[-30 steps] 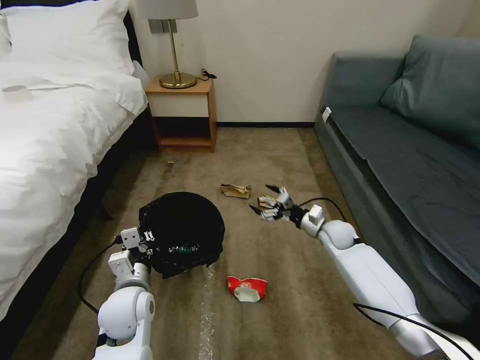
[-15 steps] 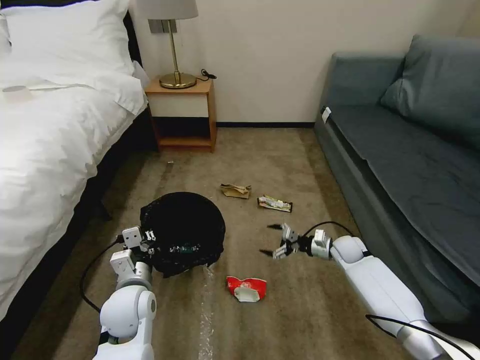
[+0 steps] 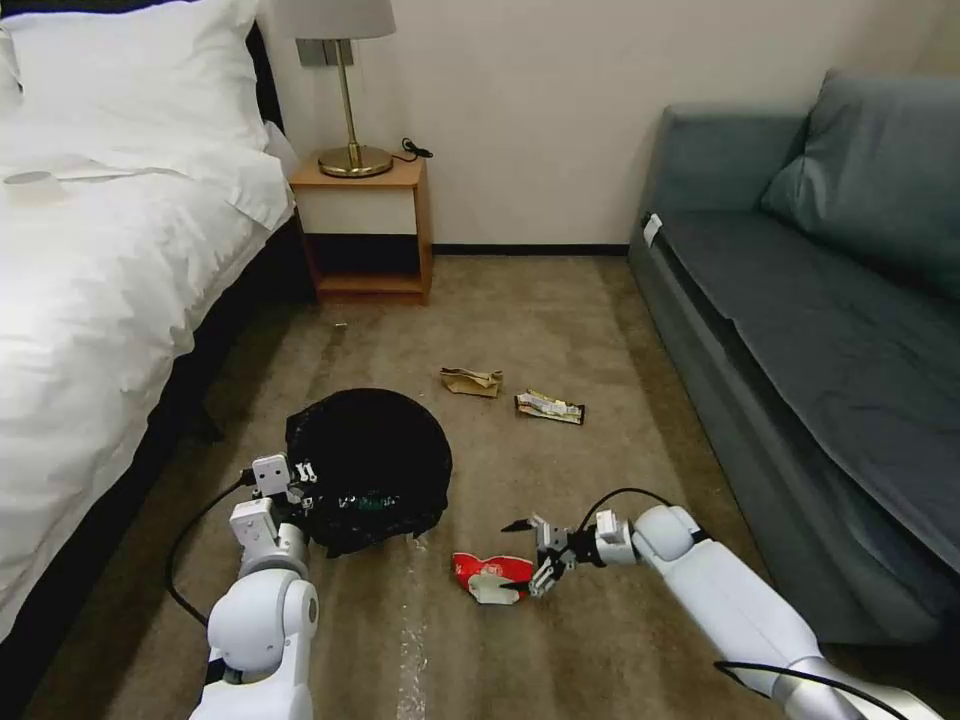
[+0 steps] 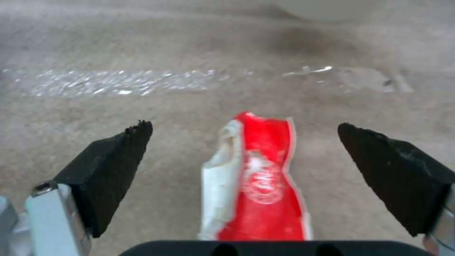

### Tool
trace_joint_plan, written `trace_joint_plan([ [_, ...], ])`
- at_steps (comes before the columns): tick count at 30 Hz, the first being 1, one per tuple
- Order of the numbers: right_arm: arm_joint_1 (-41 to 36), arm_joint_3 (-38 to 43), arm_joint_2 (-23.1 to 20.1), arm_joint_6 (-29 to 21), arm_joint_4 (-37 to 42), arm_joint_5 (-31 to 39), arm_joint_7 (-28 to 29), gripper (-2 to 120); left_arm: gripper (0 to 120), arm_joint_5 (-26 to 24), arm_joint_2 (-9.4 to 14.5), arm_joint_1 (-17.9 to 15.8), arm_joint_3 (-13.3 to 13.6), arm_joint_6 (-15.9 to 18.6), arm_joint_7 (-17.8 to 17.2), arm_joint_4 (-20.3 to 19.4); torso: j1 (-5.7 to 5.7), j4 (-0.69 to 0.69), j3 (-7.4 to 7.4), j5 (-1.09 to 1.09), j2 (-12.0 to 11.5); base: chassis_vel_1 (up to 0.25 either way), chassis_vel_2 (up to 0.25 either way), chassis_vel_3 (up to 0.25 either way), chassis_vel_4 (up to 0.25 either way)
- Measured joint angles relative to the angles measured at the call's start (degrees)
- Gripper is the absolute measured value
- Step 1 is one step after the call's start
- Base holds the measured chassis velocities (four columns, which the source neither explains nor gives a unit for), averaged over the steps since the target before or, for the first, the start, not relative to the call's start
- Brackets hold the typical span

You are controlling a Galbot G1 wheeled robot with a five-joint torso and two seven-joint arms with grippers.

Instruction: Pick up the trash bin, then pick up the garbage on the floor and place it into the trash bin.

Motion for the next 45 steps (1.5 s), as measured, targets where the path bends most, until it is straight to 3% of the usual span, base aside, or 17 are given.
trace_joint_plan([
  [26, 1.76, 3.07, 6.52, 3.45, -13.16, -6.64, 1.31, 99, 5, 0.78, 0.00, 1.57, 0.87, -0.71, 0.76, -1.78, 0.00, -0.01, 0.00, 0.01, 0.00, 0.000, 0.000, 0.000, 0.000],
  [45, 1.50, 4.43, 6.47, 4.72, -14.85, -5.88, 3.20, 31, 5, 0.78, 0.00, 1.58, 0.88, -0.76, 0.77, -2.01, 0.00, -0.01, 0.00, 0.00, 0.00, 0.000, 0.000, 0.000, 0.000],
])
